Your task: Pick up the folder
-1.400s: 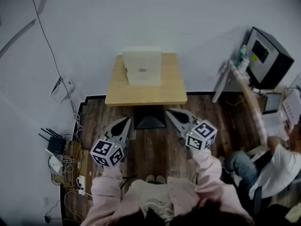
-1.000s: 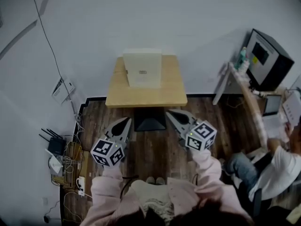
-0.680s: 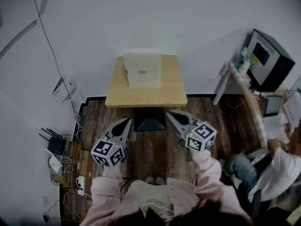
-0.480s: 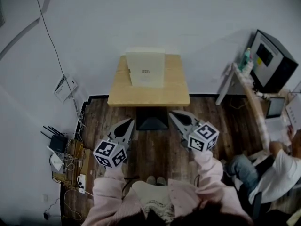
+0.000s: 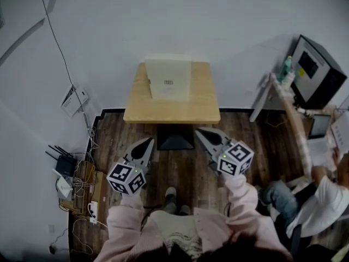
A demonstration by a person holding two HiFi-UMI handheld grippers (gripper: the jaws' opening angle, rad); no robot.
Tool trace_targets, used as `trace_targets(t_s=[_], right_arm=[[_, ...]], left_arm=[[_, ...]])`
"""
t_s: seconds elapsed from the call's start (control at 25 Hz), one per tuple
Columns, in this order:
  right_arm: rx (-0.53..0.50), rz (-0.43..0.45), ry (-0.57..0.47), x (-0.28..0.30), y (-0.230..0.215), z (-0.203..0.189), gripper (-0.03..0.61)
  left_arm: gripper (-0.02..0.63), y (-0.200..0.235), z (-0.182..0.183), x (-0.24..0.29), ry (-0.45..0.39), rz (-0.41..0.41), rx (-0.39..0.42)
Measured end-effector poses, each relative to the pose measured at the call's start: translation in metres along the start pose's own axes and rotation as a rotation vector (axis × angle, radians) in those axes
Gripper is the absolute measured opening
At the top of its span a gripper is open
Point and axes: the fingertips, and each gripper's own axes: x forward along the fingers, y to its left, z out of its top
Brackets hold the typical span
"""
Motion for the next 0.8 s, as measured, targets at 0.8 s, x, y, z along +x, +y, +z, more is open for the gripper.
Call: trace_targets(t_s=[0.8], right_arm=[[0.01, -0.056, 0.006, 0.087, -0.068, -0.001, -0.012]], left_arm=[[-0.006, 0.099, 0.011, 0.071, 0.0, -0.046, -0.008]])
